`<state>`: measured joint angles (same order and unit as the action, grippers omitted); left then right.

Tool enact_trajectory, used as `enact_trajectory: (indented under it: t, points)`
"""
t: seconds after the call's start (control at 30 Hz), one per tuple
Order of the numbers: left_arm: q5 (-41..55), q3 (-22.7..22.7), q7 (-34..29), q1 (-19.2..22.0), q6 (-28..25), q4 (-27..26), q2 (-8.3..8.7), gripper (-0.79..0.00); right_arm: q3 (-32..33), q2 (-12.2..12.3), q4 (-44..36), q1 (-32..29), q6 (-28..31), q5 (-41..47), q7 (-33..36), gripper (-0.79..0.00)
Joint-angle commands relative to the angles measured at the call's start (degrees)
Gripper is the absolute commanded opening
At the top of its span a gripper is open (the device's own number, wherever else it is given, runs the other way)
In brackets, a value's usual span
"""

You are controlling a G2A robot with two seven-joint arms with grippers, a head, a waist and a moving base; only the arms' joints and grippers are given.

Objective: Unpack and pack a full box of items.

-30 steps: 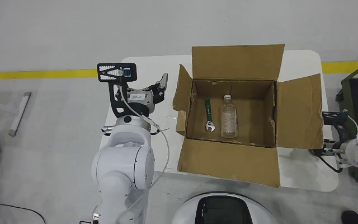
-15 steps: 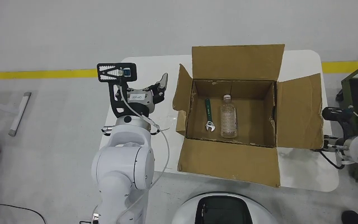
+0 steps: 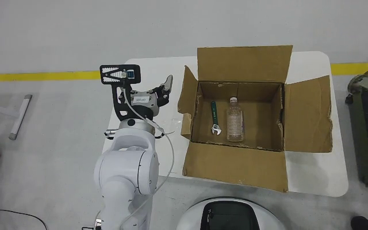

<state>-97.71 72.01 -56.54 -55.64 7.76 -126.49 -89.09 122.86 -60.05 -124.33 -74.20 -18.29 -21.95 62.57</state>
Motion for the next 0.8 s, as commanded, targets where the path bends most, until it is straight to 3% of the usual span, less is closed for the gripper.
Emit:
enact_trajectory:
  t: [0.0,0.13,0.27,0.43,0.67,0.7,0.77]
  points:
    - [0.0,0.0,0.0,0.0,0.0,0.0,0.00,0.000,-2.4,0.1,-2.3,0.8,1.3,3.3,0.0,-0.785]
    - [0.0,0.0,0.0,0.0,0.0,0.0,0.00,0.000,-10.7,0.5,-5.8,2.1,4.0,2.5,-1.3,-0.785]
    - [0.0,0.0,0.0,0.0,0.0,0.0,0.00,0.000,-23.5,0.7,-4.6,3.8,3.8,-5.5,-3.7,-0.785]
    - [0.0,0.0,0.0,0.0,0.0,0.0,0.00,0.000,-39.4,0.4,3.8,9.2,0.4,-20.5,-7.2,-0.785]
    - [0.0,0.0,0.0,0.0,0.0,0.0,0.00,0.000,-53.0,-1.3,16.1,18.7,-4.7,-29.0,-7.1,-0.785]
    - [0.0,0.0,0.0,0.0,0.0,0.0,0.00,0.000,-54.2,-1.5,17.1,19.7,-4.9,-29.5,-6.4,-0.757]
    - [0.0,0.0,0.0,0.0,0.0,0.0,0.00,0.000,-56.0,-1.8,18.5,21.1,-5.4,-30.7,-5.4,-0.471]
